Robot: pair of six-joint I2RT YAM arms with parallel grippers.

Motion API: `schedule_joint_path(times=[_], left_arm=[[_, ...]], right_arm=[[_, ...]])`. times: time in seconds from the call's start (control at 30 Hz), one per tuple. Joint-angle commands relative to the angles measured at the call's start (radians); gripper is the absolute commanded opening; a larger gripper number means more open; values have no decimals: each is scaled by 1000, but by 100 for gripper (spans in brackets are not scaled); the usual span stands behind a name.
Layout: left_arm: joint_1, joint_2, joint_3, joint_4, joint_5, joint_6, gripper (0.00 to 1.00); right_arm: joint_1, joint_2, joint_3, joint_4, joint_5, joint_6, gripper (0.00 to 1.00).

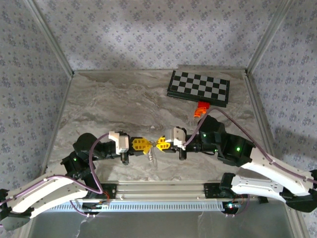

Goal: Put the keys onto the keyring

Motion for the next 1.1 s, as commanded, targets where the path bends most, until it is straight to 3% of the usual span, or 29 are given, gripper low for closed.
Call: schedule_joint_path(times=[0.0, 0.4, 0.83, 0.97, 1.07], left_arm=[[-4, -2, 19, 7, 7, 12, 0], [-3, 3, 53, -94, -10, 37, 0], [-3, 54, 68, -223, -125, 61, 1], [-3, 46, 30, -200, -226, 49, 24], [-3, 40, 16, -187, -258, 42, 35]], right_arm=[[-7, -22, -9, 38, 1, 21, 0], [-13, -43, -14, 39, 25, 21, 0], [-18, -8, 27, -7, 201, 4, 0], [-22, 35, 61, -67, 260, 14, 0], [-36, 61, 75, -94, 285, 33, 0]])
